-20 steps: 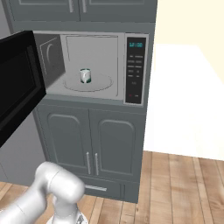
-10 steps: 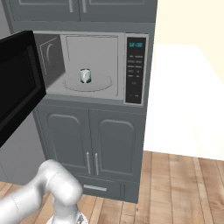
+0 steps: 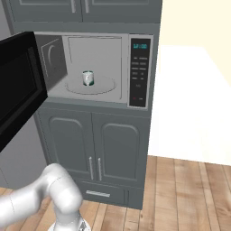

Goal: Pick the mug from the counter and place it inside the microwave. Then close the microwave.

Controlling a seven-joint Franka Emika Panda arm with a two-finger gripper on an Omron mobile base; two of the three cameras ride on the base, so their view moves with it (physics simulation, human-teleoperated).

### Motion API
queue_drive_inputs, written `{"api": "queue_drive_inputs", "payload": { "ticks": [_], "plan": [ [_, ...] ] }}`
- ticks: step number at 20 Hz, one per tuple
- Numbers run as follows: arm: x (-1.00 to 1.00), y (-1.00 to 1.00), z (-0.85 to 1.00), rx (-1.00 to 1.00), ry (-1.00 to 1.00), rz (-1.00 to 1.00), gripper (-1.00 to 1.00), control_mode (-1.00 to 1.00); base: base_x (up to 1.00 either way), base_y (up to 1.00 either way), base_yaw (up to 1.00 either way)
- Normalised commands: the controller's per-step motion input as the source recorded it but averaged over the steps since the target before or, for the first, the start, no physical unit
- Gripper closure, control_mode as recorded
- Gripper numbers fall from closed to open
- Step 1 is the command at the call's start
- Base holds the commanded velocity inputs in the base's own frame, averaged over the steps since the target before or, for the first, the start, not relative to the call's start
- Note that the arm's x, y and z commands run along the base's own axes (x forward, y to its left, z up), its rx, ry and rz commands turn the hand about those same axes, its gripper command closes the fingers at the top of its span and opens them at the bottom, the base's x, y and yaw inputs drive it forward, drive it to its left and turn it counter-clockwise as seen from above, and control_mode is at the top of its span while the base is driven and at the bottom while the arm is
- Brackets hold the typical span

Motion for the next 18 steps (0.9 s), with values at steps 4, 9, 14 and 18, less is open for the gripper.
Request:
{"api": "queue_drive_inputs", "payload": {
  "ticks": [4,9,14,18],
  "plan": [
    [0.15,0.09,-0.04,0.0,0.0,-0.01,-1.0,-1.0,0.0,0.0,0.0],
    [0.11,0.08,-0.05,0.0,0.0,0.0,-1.0,-1.0,0.0,0.0,0.0],
    [0.33,0.0,-0.17,0.0,0.0,0.0,-1.0,-1.0,0.0,0.0,0.0],
    [0.25,0.02,-0.16,0.0,0.0,0.0,-1.0,-1.0,0.0,0.0,0.0]
  ]
}}
